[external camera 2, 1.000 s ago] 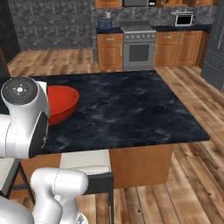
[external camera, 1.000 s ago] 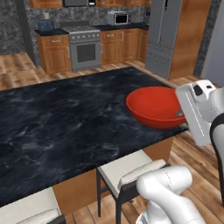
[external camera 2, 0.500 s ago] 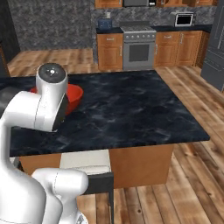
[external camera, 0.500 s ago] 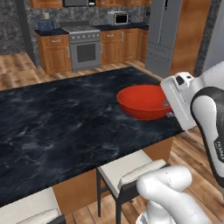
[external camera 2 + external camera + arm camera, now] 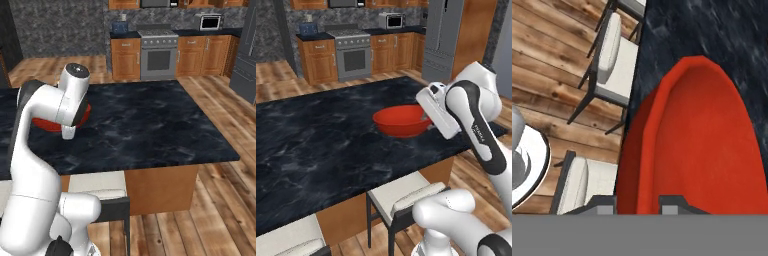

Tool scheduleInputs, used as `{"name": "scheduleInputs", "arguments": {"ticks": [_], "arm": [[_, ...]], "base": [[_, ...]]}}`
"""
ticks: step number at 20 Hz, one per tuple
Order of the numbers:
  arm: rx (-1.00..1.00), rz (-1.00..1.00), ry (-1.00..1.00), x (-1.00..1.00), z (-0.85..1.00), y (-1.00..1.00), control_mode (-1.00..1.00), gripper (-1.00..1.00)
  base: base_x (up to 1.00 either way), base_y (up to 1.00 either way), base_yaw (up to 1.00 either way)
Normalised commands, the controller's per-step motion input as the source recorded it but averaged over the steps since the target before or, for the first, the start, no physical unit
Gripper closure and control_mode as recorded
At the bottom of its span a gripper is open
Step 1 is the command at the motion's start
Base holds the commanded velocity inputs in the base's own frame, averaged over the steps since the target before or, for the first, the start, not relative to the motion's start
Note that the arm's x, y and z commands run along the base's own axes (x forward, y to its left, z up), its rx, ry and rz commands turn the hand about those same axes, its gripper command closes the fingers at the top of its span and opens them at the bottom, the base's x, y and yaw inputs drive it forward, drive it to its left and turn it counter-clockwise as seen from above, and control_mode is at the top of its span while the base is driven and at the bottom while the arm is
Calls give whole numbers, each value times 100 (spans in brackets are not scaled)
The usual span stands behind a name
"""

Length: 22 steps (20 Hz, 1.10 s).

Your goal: Pick up the bowls from the cabinet and place each bowl in front of a stool on the dining counter.

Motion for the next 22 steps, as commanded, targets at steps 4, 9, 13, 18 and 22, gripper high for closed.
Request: {"name": "scheduleInputs", "arguments": {"ticks": [4,9,13,18,22], "arm": [[0,9,0,63,-28,16,-100,100],[0,6,0,75,-64,3,-100,100],[0,2,-5,63,-71,0,-100,100],[0,1,-13,50,-66,0,-100,100],[-1,2,-9,38,-70,0,-100,100]], "base": [[0,0,0],[0,0,0],[0,0,0],[0,0,0],[0,0,0]]}}
